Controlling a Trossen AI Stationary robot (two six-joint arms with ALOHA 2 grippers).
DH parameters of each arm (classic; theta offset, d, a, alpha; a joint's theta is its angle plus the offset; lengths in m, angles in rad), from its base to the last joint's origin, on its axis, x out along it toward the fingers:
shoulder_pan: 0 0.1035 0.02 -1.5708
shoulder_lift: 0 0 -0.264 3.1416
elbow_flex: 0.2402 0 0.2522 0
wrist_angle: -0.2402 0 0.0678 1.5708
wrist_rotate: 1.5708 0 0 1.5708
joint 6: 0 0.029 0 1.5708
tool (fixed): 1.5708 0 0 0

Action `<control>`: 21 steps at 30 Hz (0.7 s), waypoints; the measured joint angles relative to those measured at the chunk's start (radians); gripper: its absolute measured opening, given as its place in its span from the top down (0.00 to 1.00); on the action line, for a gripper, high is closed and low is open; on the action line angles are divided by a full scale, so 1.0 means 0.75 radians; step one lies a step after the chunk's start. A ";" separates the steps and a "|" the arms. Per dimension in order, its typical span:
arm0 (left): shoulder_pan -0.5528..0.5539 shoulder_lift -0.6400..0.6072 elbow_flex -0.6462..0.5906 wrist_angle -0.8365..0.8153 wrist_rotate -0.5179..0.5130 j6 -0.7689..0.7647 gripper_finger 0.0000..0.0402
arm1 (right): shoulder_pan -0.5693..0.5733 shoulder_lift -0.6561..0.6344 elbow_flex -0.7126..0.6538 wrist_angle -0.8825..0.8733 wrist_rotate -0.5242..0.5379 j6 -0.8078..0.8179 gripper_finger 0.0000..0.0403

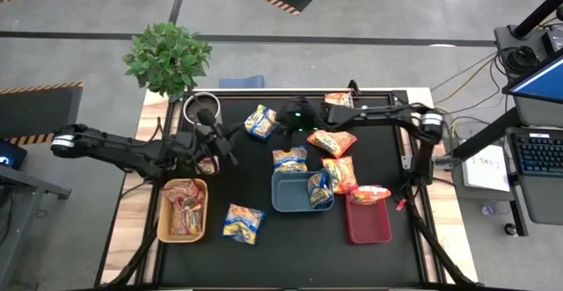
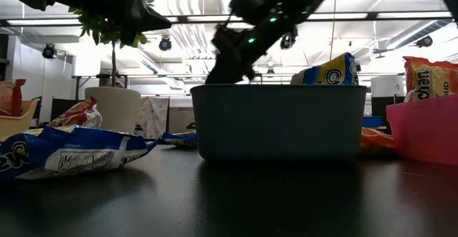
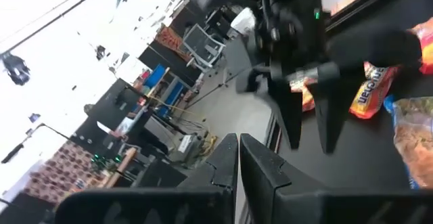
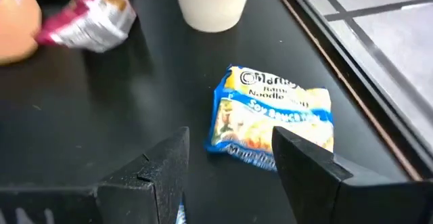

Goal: Sort Maruchan noodles
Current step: Put the top blue noodle pack into the blue bin

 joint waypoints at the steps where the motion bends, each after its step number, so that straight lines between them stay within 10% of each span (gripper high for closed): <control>1: 0.000 0.000 0.002 0.001 0.000 0.021 1.00 | 0.001 0.039 0.051 -0.029 0.001 -0.036 0.50; 21: 0.008 -0.005 0.029 0.003 0.002 0.226 1.00 | 0.009 0.511 0.503 -0.219 0.110 -0.161 0.50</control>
